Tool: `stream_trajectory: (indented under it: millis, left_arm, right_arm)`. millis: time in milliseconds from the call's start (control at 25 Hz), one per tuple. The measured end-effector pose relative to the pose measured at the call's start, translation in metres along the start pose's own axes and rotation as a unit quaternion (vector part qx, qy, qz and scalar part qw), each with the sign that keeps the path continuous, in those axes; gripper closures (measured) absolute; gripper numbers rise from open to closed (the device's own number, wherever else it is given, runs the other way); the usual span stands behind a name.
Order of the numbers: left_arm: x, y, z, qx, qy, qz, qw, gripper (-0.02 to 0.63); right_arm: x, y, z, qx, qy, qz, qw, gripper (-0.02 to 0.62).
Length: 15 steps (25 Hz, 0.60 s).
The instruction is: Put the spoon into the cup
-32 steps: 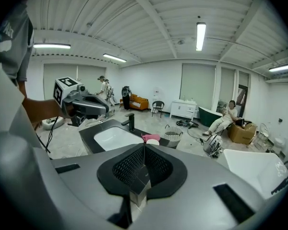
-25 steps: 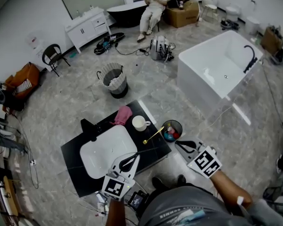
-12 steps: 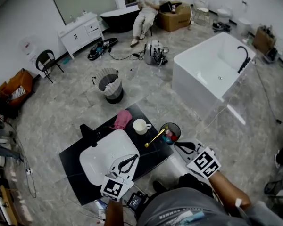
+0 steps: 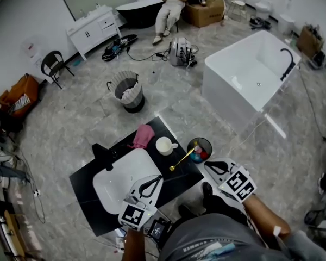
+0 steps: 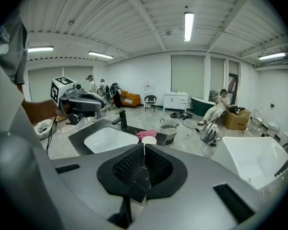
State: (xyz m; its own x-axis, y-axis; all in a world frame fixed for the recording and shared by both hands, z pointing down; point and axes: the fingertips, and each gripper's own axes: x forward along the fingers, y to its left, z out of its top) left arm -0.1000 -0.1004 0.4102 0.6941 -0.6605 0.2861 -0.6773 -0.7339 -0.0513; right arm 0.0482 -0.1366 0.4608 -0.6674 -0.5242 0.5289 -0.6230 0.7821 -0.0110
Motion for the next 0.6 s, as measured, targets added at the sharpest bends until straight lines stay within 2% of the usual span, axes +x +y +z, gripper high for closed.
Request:
stream_trajectory:
  millis: [240,600]
  left_arm:
    - [0.017,0.017,-0.004,-0.019,0.007,0.019,0.9996,0.603]
    - [0.032,0.036,-0.02,-0.043,0.017,0.035,0.9983,0.603]
  right_arm:
    - [0.025,-0.019,0.015,-0.004,-0.003,0.02,1.0,0.563]
    - [0.068,-0.033,0.005,0.009,0.014,0.046,0.999,0.563]
